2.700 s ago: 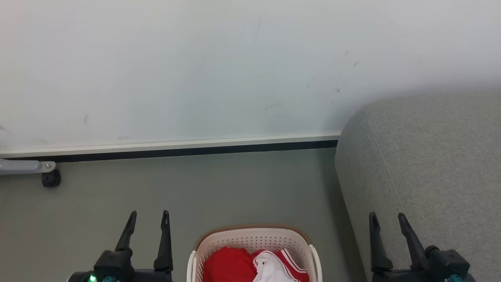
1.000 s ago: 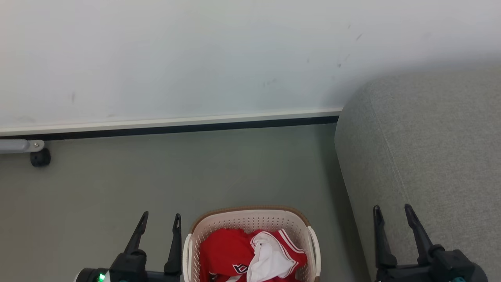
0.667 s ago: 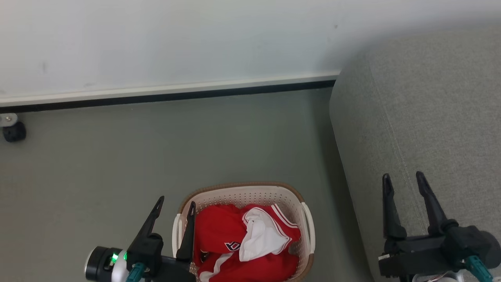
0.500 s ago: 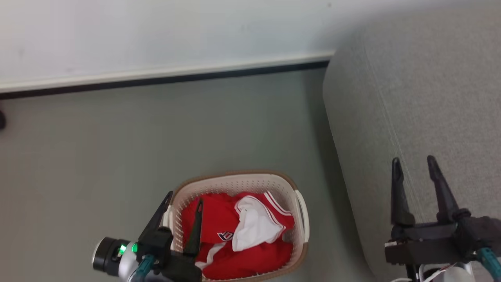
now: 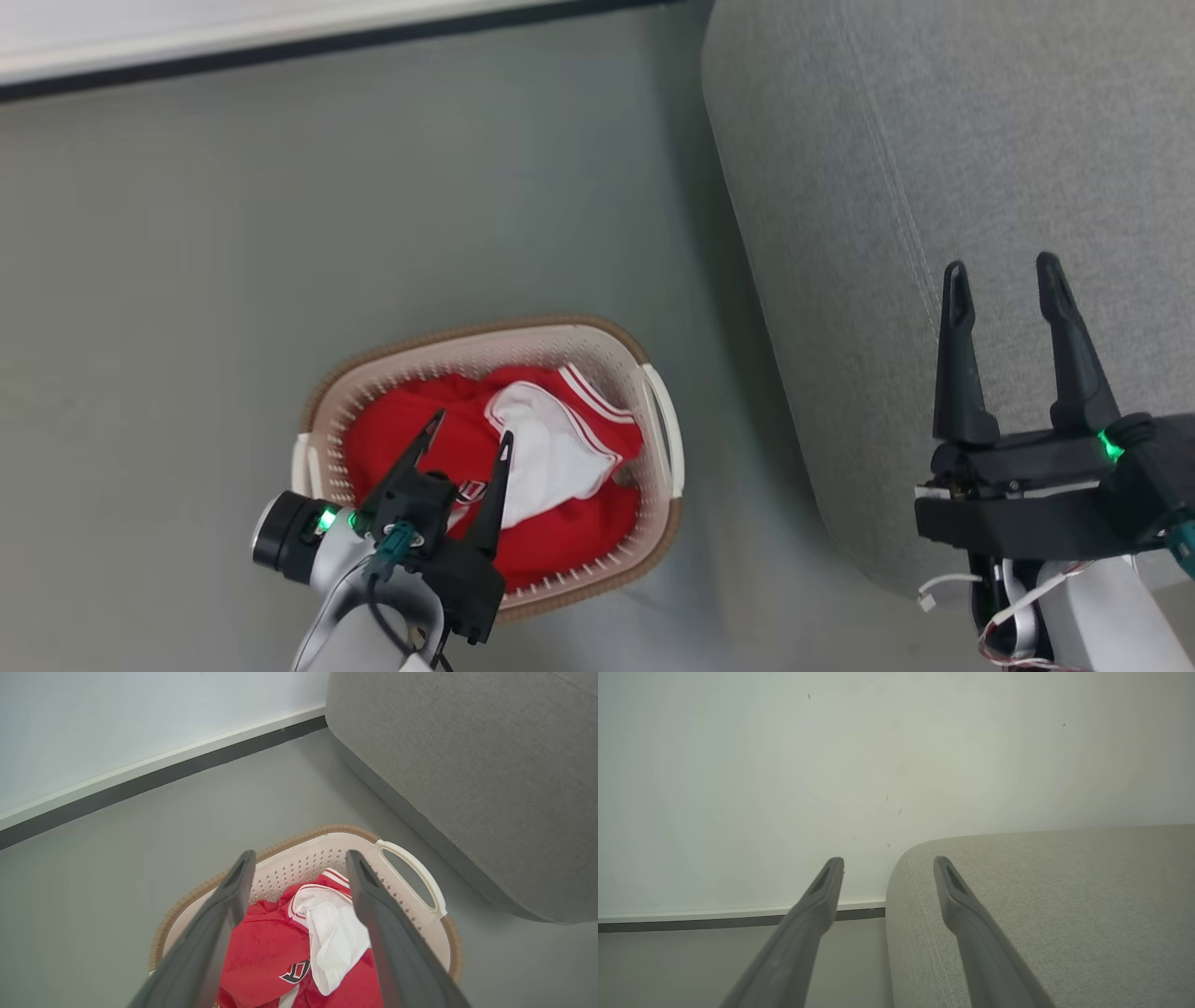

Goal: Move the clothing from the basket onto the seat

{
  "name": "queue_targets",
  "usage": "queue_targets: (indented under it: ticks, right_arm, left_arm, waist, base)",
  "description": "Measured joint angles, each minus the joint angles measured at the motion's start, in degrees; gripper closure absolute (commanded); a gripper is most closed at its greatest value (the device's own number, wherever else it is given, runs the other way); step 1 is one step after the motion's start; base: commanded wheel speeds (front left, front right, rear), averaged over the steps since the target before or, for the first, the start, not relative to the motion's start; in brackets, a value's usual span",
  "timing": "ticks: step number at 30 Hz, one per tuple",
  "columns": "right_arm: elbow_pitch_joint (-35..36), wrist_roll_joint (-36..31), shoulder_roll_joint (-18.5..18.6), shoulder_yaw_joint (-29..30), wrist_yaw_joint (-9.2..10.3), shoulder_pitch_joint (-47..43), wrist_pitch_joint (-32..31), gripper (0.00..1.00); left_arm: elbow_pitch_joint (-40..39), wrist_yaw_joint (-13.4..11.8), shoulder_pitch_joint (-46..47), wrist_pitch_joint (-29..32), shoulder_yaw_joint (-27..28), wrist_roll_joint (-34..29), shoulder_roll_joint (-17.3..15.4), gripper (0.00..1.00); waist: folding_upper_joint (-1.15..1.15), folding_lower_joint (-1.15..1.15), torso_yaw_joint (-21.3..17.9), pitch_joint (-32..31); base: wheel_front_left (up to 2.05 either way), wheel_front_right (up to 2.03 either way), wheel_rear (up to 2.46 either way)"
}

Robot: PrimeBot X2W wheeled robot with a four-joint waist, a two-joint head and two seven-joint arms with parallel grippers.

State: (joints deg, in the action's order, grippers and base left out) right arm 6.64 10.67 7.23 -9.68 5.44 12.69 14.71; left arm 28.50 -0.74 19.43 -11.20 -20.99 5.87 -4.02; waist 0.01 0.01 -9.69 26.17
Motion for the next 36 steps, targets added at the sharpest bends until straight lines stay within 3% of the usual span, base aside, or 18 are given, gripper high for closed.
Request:
queue_targets:
  ticks: [14,36]
  right_arm:
    - [4.45,-0.44,-0.71,0.45,-0.92,6.73,0.01,0.0]
    - [7.26,-2.18,-2.19,-0.12,-1.26,16.14,0.01,0.0]
  left_arm:
    - [9.76,1.3,8.89,3.81,-2.11,-3.15,-0.03,0.0]
    - [17.04,0.71,24.81,7.14,-0.69,-5.64,-2.82,0.0]
  waist:
    - [0.0,0.0,-4.03,13.27]
    - [0.0,0.0,-5.76,31.41]
  base:
    - [0.0,0.0,0.0]
    - [0.0,0.0,0.0]
